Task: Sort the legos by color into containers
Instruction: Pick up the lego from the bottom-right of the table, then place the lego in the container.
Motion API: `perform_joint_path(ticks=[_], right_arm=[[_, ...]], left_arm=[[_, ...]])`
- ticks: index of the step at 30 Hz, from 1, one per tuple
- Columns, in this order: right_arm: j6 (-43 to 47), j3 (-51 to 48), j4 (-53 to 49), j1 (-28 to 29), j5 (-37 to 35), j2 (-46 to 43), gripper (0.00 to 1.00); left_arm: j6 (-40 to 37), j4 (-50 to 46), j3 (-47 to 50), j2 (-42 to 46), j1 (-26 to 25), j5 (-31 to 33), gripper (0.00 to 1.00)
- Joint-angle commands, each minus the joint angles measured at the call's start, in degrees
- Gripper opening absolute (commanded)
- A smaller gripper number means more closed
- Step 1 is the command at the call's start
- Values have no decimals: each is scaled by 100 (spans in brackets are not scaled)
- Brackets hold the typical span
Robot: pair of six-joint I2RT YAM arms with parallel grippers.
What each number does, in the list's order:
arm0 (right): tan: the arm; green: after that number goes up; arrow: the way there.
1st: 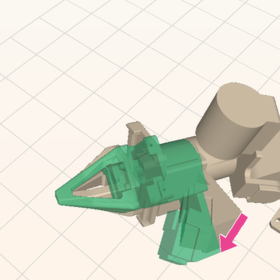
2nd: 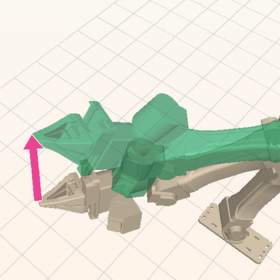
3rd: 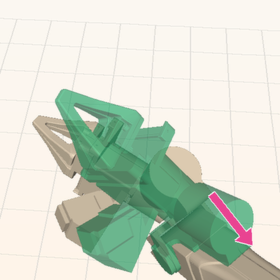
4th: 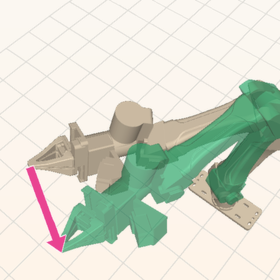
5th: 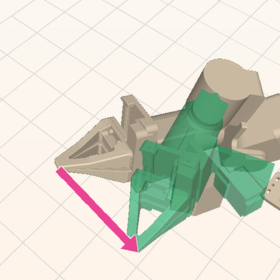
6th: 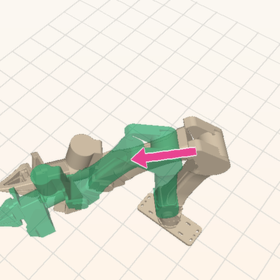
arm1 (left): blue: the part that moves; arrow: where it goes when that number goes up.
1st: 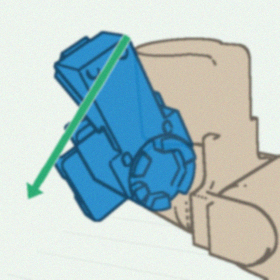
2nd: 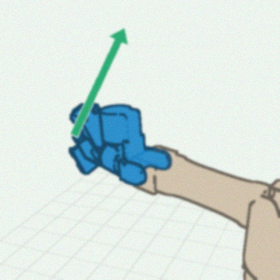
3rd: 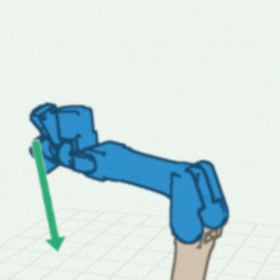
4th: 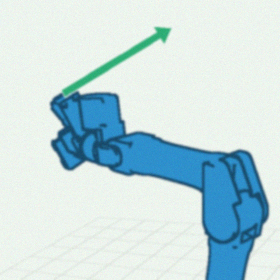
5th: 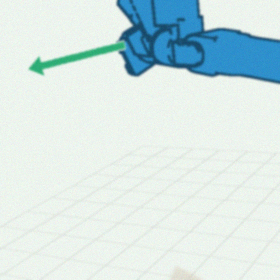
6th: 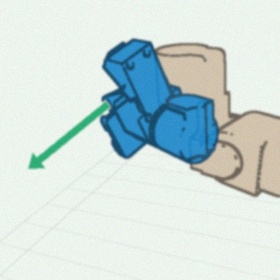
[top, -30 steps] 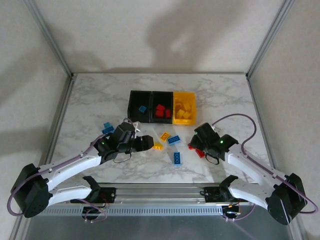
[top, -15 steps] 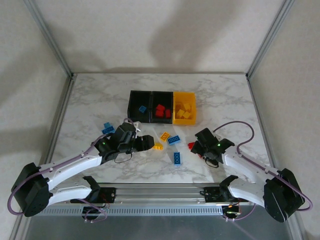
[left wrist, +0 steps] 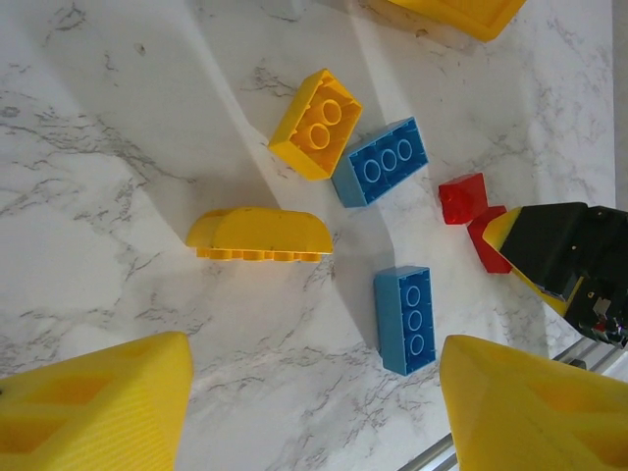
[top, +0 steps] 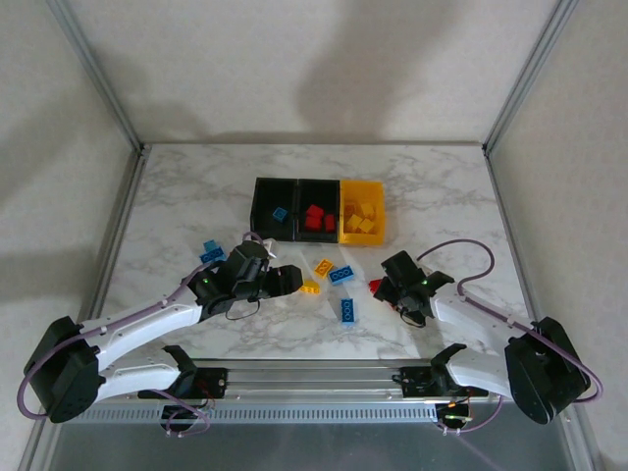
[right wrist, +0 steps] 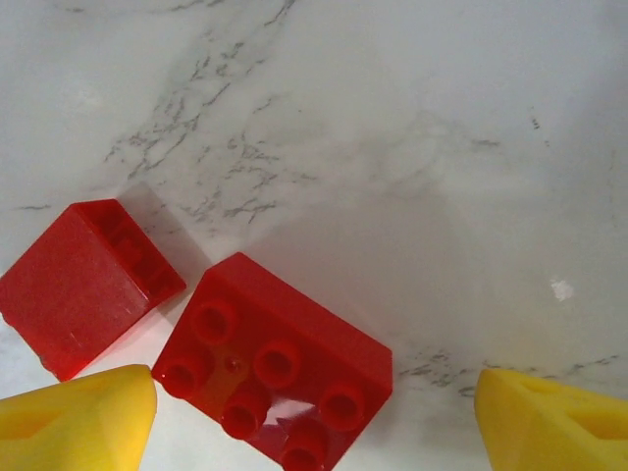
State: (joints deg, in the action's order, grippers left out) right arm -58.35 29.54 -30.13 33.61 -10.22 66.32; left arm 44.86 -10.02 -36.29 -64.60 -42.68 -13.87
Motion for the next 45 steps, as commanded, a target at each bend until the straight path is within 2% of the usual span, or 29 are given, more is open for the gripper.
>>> perform_joint_path(ticks=[1, 5, 13, 17, 26, 37, 45], right_arm=[[-73, -97, -30, -89, 9, 110, 81], [-72, -141, -24, -150, 29, 159, 78], [-19, -109, 28, -170, 81, 153, 61], [7, -91, 29, -170, 81, 143, 57], [71, 10, -86, -170, 1, 78, 51], [310, 782, -675, -105, -208, -352, 49], [727, 1854, -613, 115, -262, 230, 49]], left_arm=[[31, 107, 8, 52, -39, 122, 67], [27, 127, 26, 55, -39, 126, 67], [8, 150, 0, 4, -39, 107, 67], [-2, 162, -9, -37, -39, 111, 67], [3, 166, -36, -68, -39, 114, 67], [85, 92, -157, 65, -8, 430, 67], [230, -153, -168, 431, 372, 648, 67]])
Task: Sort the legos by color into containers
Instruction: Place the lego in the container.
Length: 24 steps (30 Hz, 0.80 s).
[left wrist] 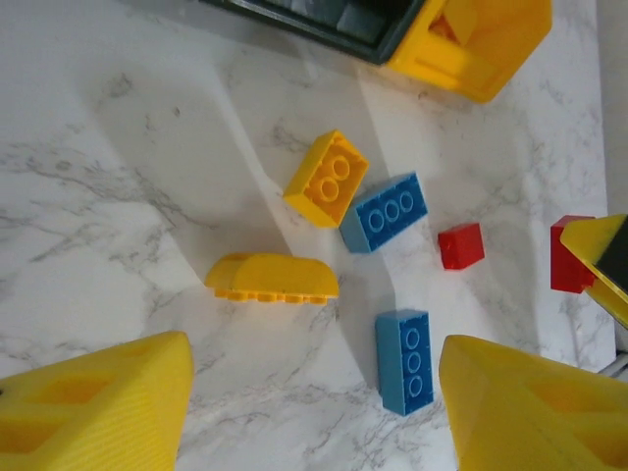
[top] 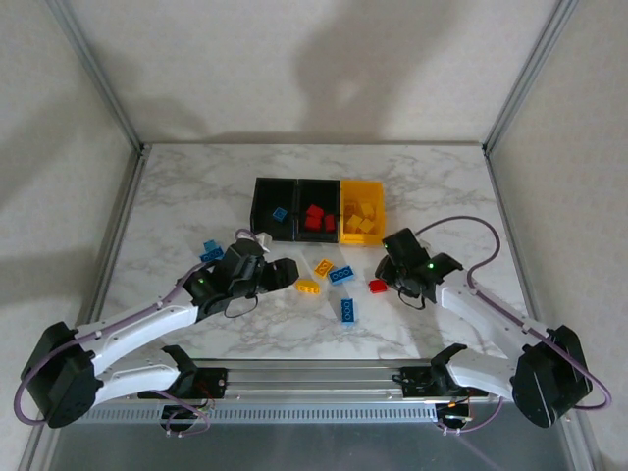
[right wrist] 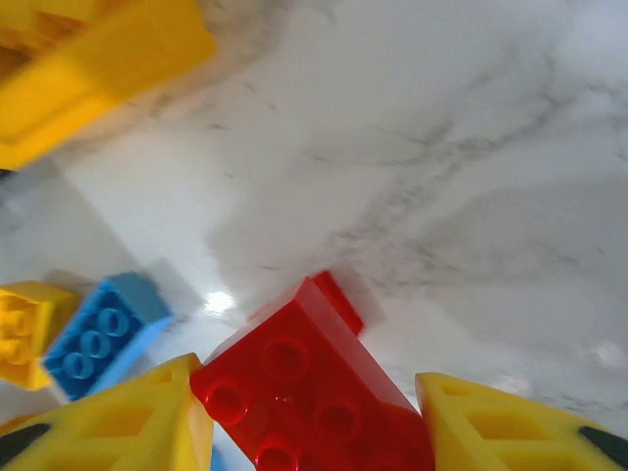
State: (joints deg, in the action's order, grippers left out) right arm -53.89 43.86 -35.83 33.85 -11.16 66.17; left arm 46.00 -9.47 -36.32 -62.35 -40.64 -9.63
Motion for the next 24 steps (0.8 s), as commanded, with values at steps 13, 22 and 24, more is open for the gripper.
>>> perform_joint_path(ticks=[13, 22, 24], right_arm=[[997, 2782, 581, 333, 134, 2408, 49], [1272, 4369, 651, 336, 395, 3917, 49], [1310, 4743, 600, 318, 394, 4230, 49]], left_arm=[[-34, -477, -303, 434, 1081, -48, 68], [-188, -377, -534, 199, 1488, -300, 68], [-194, -373, -552, 195, 1511, -320, 68]])
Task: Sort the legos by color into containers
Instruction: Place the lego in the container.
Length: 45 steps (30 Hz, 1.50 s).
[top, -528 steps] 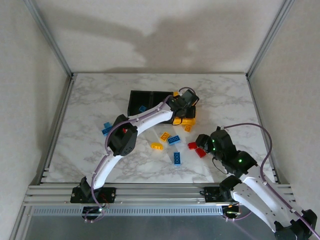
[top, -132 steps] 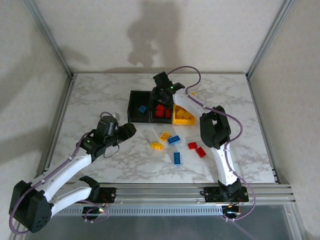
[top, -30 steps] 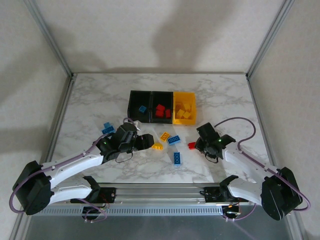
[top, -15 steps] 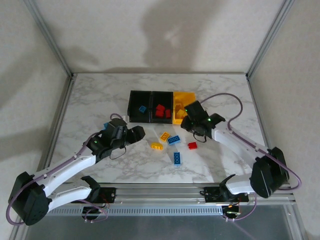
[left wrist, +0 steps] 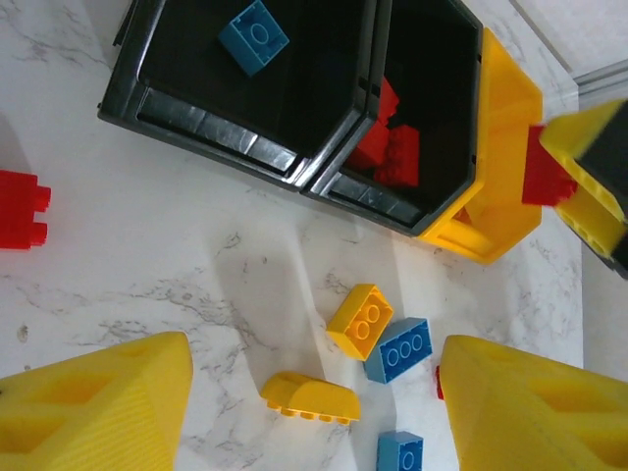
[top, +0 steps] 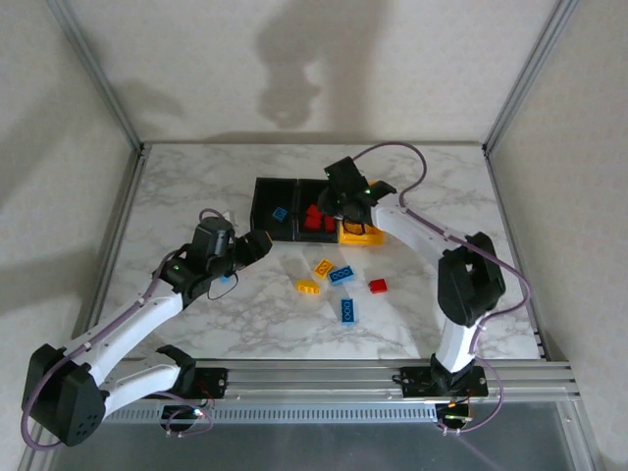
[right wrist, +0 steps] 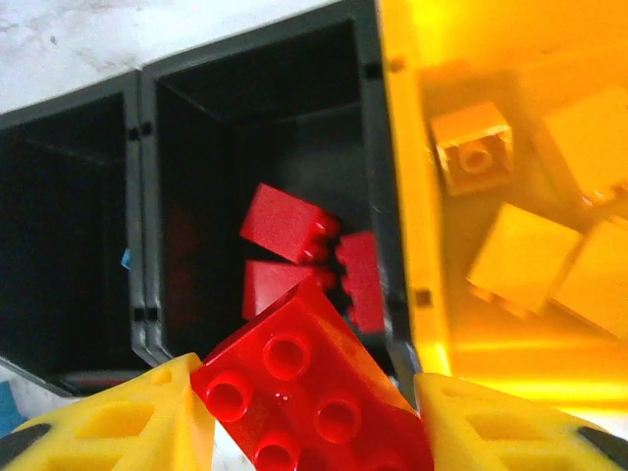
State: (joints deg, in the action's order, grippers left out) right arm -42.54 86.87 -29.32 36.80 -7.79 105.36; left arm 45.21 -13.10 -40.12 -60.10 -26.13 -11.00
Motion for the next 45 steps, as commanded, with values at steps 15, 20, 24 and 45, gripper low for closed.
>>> perform_joint_path(ticks=[15, 20, 24, 45], right_arm=[[229, 2525, -479, -238, 155, 2234, 50], [232, 2928, -614, -250, 181, 2568, 51], [186, 2984, -612, -260, 175, 2681, 51], [29, 2971, -477, -263, 288, 2802, 60]], left_arm=[[-83, -229, -93, 264, 117, -173, 68], [-100, -298, -104, 317, 133, -147, 68], [-101, -326, -115, 349, 143, -131, 68], [-83, -471, -66, 548, 152, -68, 68]])
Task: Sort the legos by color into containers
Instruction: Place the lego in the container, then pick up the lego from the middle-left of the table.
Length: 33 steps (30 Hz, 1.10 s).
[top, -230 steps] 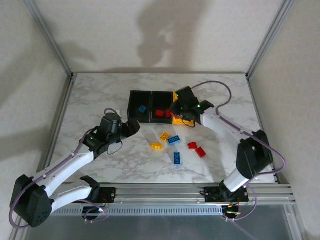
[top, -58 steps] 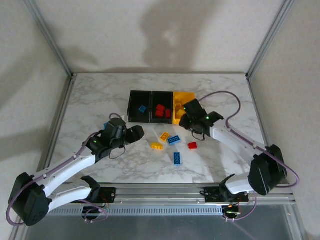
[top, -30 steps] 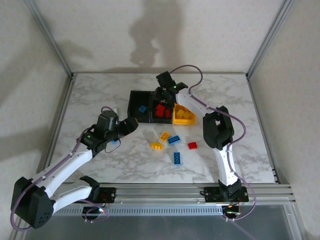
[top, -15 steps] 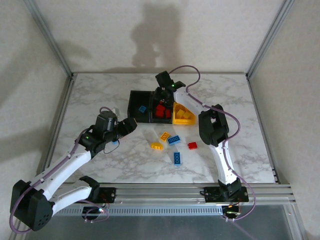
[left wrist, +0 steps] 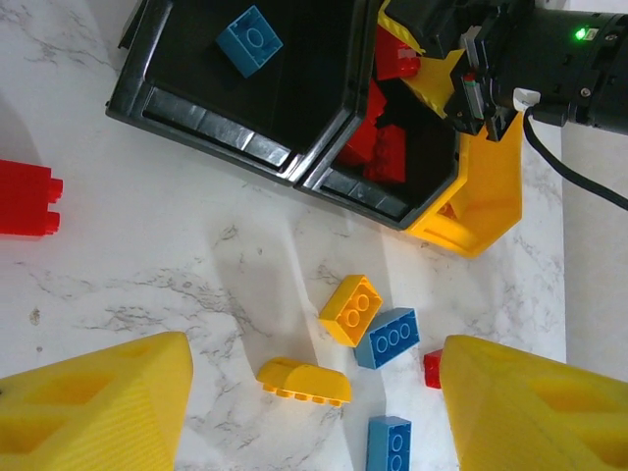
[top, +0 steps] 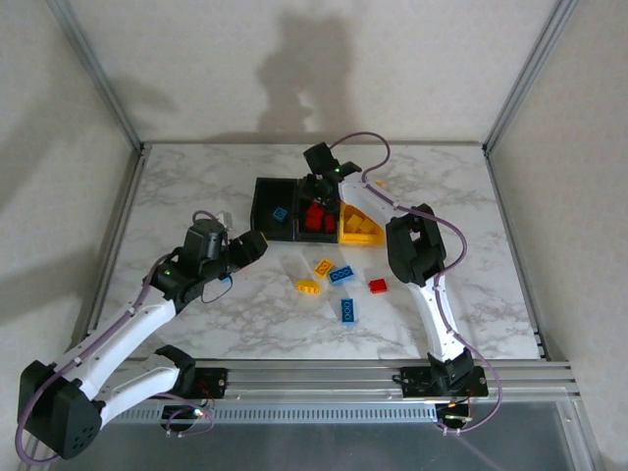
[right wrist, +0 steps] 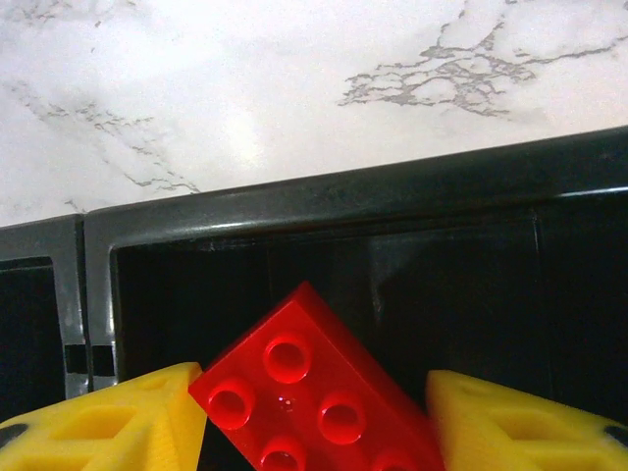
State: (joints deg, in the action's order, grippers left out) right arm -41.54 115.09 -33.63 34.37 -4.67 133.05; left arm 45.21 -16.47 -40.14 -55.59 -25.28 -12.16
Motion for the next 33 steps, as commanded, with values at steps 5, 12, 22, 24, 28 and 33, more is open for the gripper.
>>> perform_joint_path(ticks=[5, 12, 22, 24, 28, 33], right_arm=[[-58, 157, -30, -27, -52, -76, 62], [-21, 213, -29, -24, -70, -157, 65], [80, 52, 37, 38, -216, -622, 63], [152, -89, 98, 90, -277, -817, 63], [263, -539, 262, 205, -341, -1324, 62], [391, -1389, 460, 378, -400, -2073, 62]], left_arm=[[-76, -146, -72, 119, 67, 45, 68], [-60, -185, -55, 198, 67, 65, 68], [-64, -262, -47, 264, 67, 98, 68], [-66, -297, -55, 276, 67, 122, 68], [-52, -401, -48, 353, 67, 175, 68], [-38, -588, 21, 446, 67, 295, 68]])
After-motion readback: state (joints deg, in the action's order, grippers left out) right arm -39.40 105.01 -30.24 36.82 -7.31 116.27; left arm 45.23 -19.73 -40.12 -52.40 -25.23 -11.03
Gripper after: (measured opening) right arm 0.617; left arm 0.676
